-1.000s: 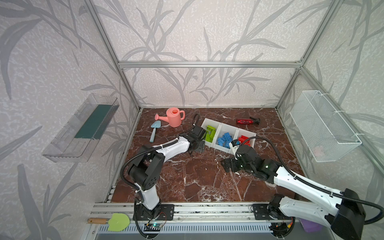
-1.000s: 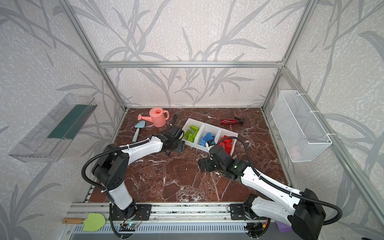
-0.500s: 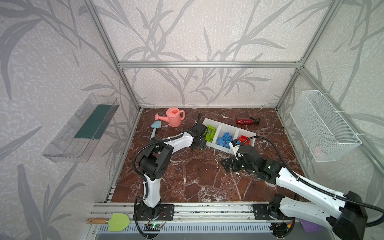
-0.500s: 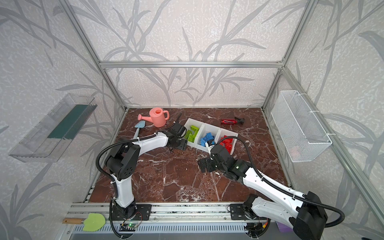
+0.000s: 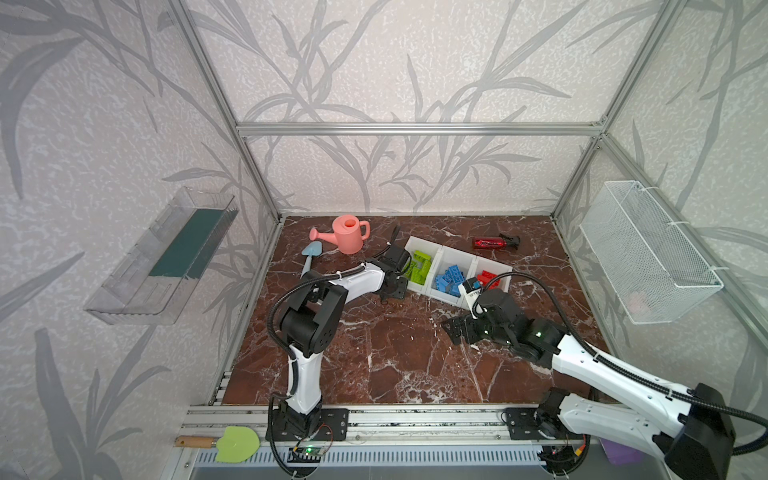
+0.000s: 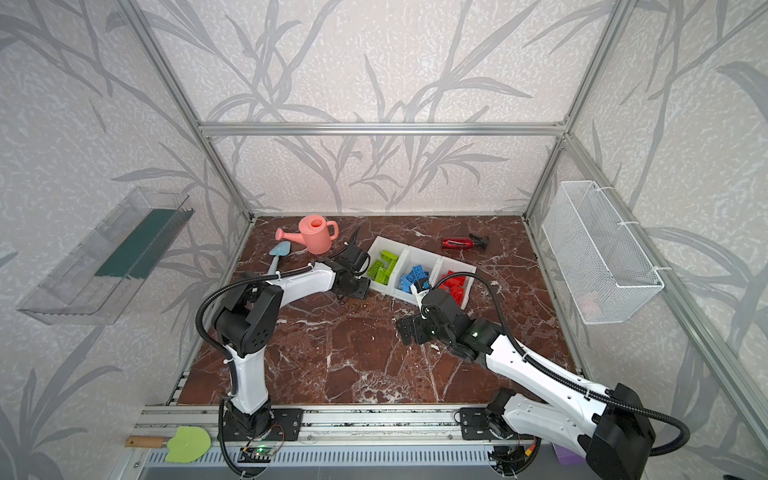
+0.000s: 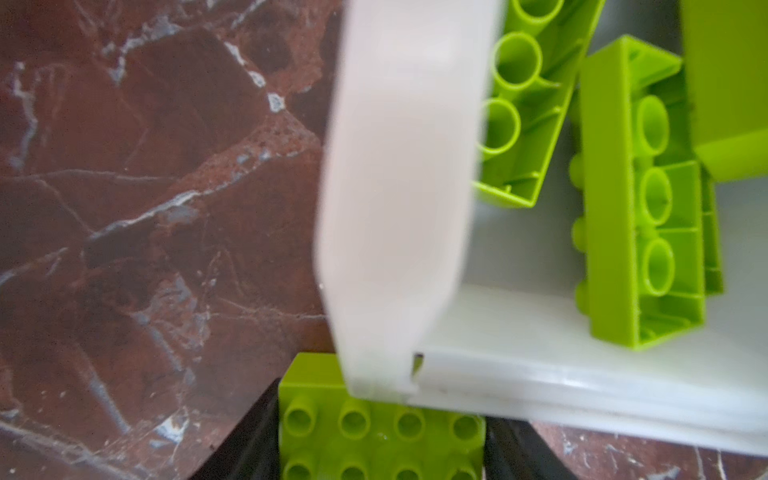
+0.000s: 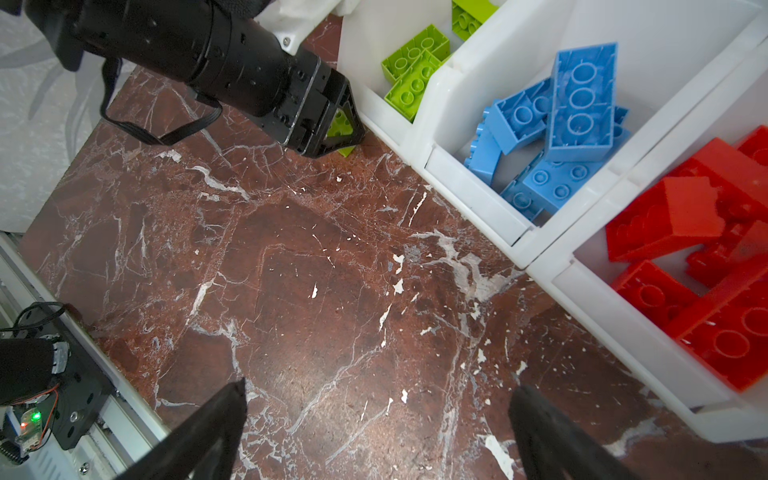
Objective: Sort the legos into containers by color
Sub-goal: 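Grasp the last green brick beside the bin with the left gripper, then drop the green brick into the green compartment with the left gripper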
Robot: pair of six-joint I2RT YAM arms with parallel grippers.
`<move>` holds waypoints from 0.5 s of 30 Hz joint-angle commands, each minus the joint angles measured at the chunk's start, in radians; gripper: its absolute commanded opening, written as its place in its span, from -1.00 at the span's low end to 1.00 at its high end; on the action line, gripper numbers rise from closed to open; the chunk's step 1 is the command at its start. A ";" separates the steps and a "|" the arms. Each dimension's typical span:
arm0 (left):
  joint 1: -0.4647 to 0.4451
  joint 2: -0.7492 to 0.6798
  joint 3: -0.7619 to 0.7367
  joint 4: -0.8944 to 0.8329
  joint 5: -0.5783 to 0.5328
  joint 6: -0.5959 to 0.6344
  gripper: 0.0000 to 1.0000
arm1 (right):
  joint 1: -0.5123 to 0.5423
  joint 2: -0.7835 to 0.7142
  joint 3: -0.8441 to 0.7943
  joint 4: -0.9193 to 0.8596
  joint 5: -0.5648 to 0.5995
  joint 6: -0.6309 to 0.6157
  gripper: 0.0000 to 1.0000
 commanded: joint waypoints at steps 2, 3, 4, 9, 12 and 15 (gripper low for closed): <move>-0.006 -0.040 0.004 -0.027 0.016 -0.012 0.01 | -0.006 -0.025 -0.007 -0.016 -0.001 -0.016 0.98; -0.010 -0.057 0.003 -0.031 0.014 -0.015 0.00 | -0.008 -0.031 -0.008 -0.017 -0.002 -0.016 0.98; -0.015 -0.079 0.005 -0.044 0.007 -0.018 -0.01 | -0.009 -0.039 -0.009 -0.020 0.000 -0.016 0.98; -0.046 -0.176 0.058 -0.107 -0.006 -0.024 -0.01 | -0.020 -0.079 -0.020 -0.035 0.003 -0.020 0.98; -0.063 -0.186 0.139 -0.157 0.000 -0.018 -0.01 | -0.029 -0.110 -0.026 -0.048 0.009 -0.021 0.98; -0.068 -0.151 0.238 -0.199 0.013 -0.005 -0.01 | -0.035 -0.146 -0.029 -0.070 0.016 -0.022 0.98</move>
